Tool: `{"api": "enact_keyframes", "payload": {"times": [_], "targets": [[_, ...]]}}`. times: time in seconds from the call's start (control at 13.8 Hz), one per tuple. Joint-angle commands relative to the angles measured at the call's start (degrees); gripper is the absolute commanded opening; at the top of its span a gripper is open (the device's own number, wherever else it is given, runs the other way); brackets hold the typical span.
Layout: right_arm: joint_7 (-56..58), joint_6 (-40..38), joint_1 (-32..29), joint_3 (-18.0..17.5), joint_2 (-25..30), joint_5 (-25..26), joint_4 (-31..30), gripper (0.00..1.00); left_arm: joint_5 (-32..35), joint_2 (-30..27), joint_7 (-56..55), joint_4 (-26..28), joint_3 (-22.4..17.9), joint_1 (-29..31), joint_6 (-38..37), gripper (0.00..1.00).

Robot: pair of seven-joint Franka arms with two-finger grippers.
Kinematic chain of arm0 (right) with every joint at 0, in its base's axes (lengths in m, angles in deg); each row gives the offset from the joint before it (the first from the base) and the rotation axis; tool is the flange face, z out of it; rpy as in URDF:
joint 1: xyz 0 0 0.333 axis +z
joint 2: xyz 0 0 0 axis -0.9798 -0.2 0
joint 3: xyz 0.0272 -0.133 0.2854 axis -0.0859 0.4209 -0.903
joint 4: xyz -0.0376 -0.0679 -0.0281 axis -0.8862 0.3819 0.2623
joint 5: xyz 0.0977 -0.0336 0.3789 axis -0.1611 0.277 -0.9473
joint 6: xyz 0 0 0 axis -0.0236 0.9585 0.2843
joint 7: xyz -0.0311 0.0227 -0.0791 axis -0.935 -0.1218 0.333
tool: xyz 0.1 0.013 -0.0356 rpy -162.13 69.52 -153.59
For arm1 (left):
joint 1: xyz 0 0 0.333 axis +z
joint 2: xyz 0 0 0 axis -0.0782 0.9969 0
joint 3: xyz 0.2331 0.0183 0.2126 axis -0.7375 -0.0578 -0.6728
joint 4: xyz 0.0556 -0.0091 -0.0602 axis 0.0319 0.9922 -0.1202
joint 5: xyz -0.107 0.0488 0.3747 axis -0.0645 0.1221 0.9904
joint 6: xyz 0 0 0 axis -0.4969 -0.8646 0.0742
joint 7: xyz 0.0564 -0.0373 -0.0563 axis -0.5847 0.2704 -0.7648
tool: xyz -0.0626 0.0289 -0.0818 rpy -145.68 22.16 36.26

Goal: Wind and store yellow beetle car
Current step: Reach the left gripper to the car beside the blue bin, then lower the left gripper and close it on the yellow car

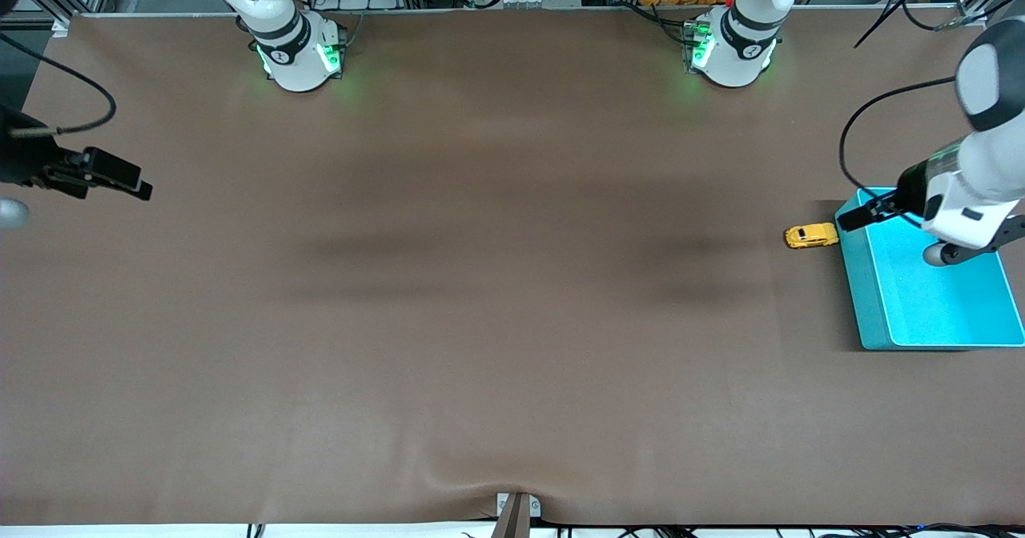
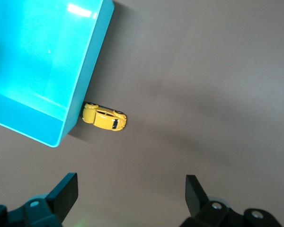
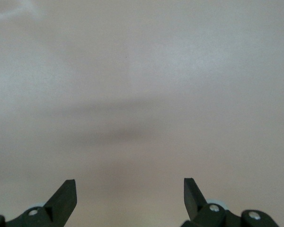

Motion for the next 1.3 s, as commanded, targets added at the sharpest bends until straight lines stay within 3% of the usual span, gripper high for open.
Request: {"api": "enact_keyframes", "payload": {"times": [0.0, 0.58, 0.8, 1.23], "targets": [[1.00, 0.10, 5.64, 5.53, 4.14, 1.17, -2.98, 1.00, -0.05, -3.27, -6.05, 8.64, 0.42, -0.02, 7.72, 1.00], [0.91, 1.15, 7.24, 8.79, 5.64, 1.08, -5.53, 1.00, 0.30, -3.63, -23.26, 22.62, 0.33, 0.42, 24.15, 1.00], [0.91, 0.72, 8.65, 12.31, 5.73, 0.56, -5.62, 1.00, 0.30, -3.36, -29.34, 27.28, 0.42, 2.87, 29.79, 1.00], [3.55, 0.45, 8.65, 13.28, 6.52, 1.08, -5.62, 1.00, 0.21, -2.49, -41.03, 33.62, 0.59, 8.41, 40.77, 1.00]]}}
